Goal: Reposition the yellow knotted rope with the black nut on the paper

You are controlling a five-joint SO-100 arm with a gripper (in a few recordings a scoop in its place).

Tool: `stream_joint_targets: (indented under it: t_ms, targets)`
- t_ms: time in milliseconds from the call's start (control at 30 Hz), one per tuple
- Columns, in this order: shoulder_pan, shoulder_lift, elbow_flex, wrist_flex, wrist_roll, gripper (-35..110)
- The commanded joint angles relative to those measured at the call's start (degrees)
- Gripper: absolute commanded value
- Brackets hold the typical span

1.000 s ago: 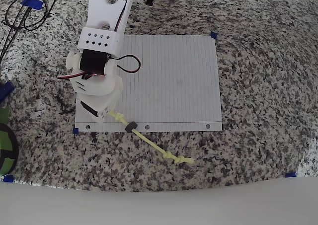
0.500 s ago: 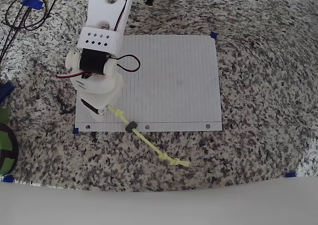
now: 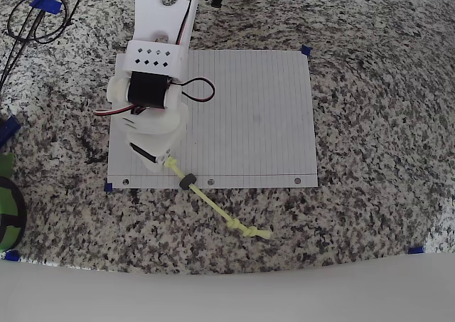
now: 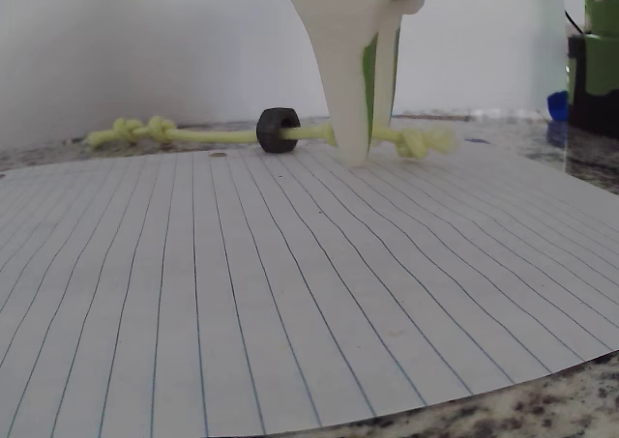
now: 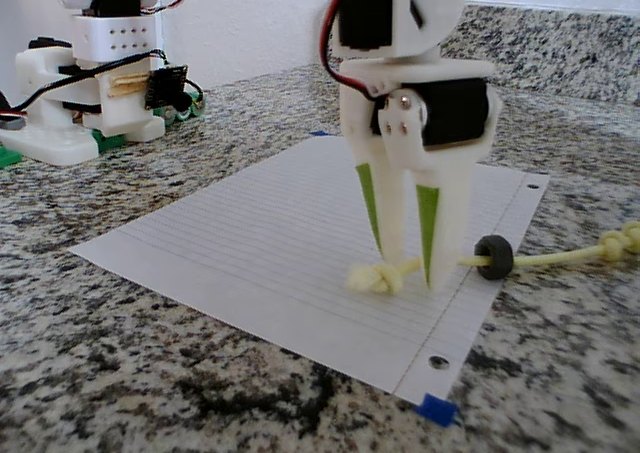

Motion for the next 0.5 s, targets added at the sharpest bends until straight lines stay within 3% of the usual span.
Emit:
stream_joint_targets:
  t_ms: [0,467]
  targets:
    - [0.3,1.4,-0.6,0.0,0.1,46]
    - [4.7,0.8,-0.6,1.1,0.0,46]
